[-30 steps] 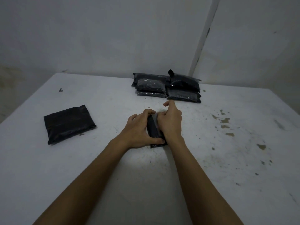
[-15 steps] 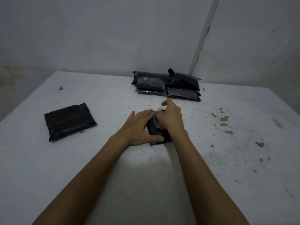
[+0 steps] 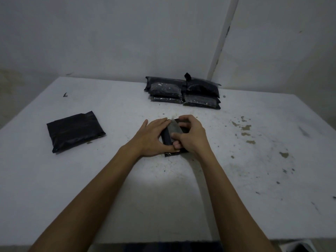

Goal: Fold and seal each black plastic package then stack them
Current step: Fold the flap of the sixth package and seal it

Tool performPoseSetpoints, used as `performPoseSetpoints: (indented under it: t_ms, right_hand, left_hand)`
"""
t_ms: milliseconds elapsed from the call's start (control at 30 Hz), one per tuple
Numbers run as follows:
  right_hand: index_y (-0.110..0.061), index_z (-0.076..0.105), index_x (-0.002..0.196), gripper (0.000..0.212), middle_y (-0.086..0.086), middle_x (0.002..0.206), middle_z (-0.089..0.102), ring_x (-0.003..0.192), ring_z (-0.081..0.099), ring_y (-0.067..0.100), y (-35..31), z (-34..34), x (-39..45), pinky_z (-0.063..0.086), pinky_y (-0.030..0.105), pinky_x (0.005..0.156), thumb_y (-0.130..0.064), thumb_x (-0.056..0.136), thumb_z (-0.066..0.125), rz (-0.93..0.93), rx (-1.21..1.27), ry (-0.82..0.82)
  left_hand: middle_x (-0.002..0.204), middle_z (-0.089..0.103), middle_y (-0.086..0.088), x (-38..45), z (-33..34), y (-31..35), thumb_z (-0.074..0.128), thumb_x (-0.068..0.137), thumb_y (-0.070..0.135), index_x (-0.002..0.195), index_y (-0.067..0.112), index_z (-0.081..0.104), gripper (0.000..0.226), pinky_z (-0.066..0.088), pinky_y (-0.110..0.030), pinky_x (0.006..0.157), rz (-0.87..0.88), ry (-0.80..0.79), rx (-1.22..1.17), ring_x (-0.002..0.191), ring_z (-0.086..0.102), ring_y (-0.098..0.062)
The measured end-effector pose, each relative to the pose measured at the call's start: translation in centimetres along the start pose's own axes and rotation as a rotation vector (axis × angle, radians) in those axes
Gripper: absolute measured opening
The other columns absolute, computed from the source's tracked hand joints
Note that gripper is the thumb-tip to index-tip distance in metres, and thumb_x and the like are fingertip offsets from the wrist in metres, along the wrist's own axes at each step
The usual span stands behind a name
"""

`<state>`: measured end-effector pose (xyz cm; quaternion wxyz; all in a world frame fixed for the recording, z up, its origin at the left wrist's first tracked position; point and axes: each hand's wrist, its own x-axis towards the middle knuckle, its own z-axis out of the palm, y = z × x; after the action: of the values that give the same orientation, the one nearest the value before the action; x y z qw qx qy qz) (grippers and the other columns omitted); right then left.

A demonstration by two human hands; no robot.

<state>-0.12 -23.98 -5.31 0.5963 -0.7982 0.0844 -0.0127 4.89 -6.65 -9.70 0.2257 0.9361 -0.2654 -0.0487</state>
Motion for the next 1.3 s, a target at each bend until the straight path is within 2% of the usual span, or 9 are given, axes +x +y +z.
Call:
performPoseSetpoints:
  t_ms: [167, 267, 600, 767, 867, 967, 1067, 1167, 1300]
  right_hand:
    - [-0.022, 0.057, 0.129, 0.058, 0.000, 0.129, 0.064, 0.086, 0.073, 0.025, 1.0, 0.0, -0.2, 0.065, 0.043, 0.075, -0.001, 0.081, 0.082, -0.050, -0.002, 0.022]
    - [-0.016, 0.054, 0.130, 0.057, 0.001, 0.133, 0.062, 0.053, 0.067, 0.023, 1.0, -0.3, -0.5, 0.064, 0.040, 0.062, 0.009, 0.083, 0.077, -0.002, 0.083, -0.007]
    - [-0.016, 0.051, 0.134, 0.067, 0.003, 0.141, 0.057, 0.040, 0.060, 0.012, 0.6, -0.8, -1.3, 0.054, 0.028, 0.044, 0.008, 0.079, 0.081, -0.007, 0.014, 0.013]
    - [-0.021, 0.051, 0.133, 0.068, -0.002, 0.141, 0.057, 0.046, 0.060, 0.014, 0.5, -1.2, -1.5, 0.053, 0.029, 0.044, 0.007, 0.079, 0.081, 0.028, 0.008, -0.024]
    - [-0.021, 0.052, 0.136, 0.071, -0.003, 0.142, 0.057, 0.075, 0.072, 0.024, 0.9, -1.5, -1.2, 0.057, 0.030, 0.054, 0.001, 0.077, 0.086, -0.010, -0.073, -0.043]
    - [-0.022, 0.052, 0.139, 0.076, 0.000, 0.144, 0.059, 0.118, 0.064, 0.020, 1.1, -1.8, -0.9, 0.056, 0.025, 0.075, -0.012, 0.074, 0.091, -0.082, -0.241, -0.057]
    - [-0.032, 0.049, 0.144, 0.074, -0.005, 0.141, 0.062, 0.121, 0.062, 0.017, 0.8, -2.3, -1.2, 0.053, 0.029, 0.087, -0.033, 0.079, 0.086, -0.194, -0.525, -0.045]
    - [-0.041, 0.046, 0.148, 0.065, -0.006, 0.138, 0.064, 0.118, 0.063, 0.022, 0.6, -2.6, -1.8, 0.048, 0.032, 0.082, -0.050, 0.089, 0.071, -0.274, -0.811, -0.054]
    - [-0.040, 0.050, 0.147, 0.053, -0.015, 0.156, 0.047, 0.131, 0.055, 0.020, 0.9, -2.6, -2.3, 0.046, 0.037, 0.095, -0.054, 0.097, 0.058, -0.304, -0.897, -0.074]
  left_hand:
    - [0.172, 0.016, 0.003, 0.0, -0.1, 0.1, 0.046, 0.066, 0.093, 0.165, 0.026, 0.017, 0.122, 0.000, -0.049, 0.129, -0.003, -0.006, 0.005, 0.157, 0.015, -0.013]
    - [0.172, 0.016, 0.003, -0.2, -0.2, 0.2, 0.049, 0.068, 0.094, 0.165, 0.028, 0.017, 0.122, 0.001, -0.049, 0.129, -0.004, -0.003, 0.002, 0.157, 0.015, -0.013]
    - [0.173, 0.013, 0.005, 0.0, -0.1, -0.2, 0.046, 0.058, 0.103, 0.165, 0.029, 0.013, 0.134, -0.002, -0.049, 0.129, 0.002, -0.037, -0.015, 0.158, 0.012, -0.012]
    - [0.170, 0.024, 0.007, 0.5, -0.2, -0.1, 0.025, 0.097, 0.077, 0.161, 0.032, 0.030, 0.079, -0.003, -0.046, 0.129, -0.081, 0.024, -0.212, 0.157, 0.018, -0.010]
    - [0.166, 0.034, 0.007, 0.7, 0.3, 0.6, 0.036, 0.106, 0.060, 0.158, 0.032, 0.039, 0.059, 0.002, -0.047, 0.127, -0.125, 0.123, -0.165, 0.153, 0.027, -0.011]
    - [0.165, 0.036, 0.005, 0.8, 0.5, 1.3, 0.042, 0.105, 0.056, 0.157, 0.029, 0.041, 0.059, 0.004, -0.051, 0.128, -0.148, 0.158, -0.125, 0.152, 0.031, -0.013]
    - [0.168, 0.030, 0.004, 0.5, 0.6, 1.7, 0.039, 0.105, 0.056, 0.161, 0.026, 0.034, 0.063, -0.001, -0.055, 0.127, -0.148, 0.150, -0.055, 0.154, 0.026, -0.013]
    - [0.171, 0.021, 0.004, 0.3, 0.8, 1.6, 0.036, 0.105, 0.059, 0.164, 0.025, 0.025, 0.069, -0.007, -0.055, 0.127, -0.138, 0.116, -0.012, 0.158, 0.015, -0.011]
    - [0.173, 0.013, 0.002, 0.3, 1.1, 1.4, 0.029, 0.097, 0.076, 0.165, 0.025, 0.016, 0.086, -0.008, -0.057, 0.126, -0.119, 0.086, 0.046, 0.159, 0.007, -0.011]
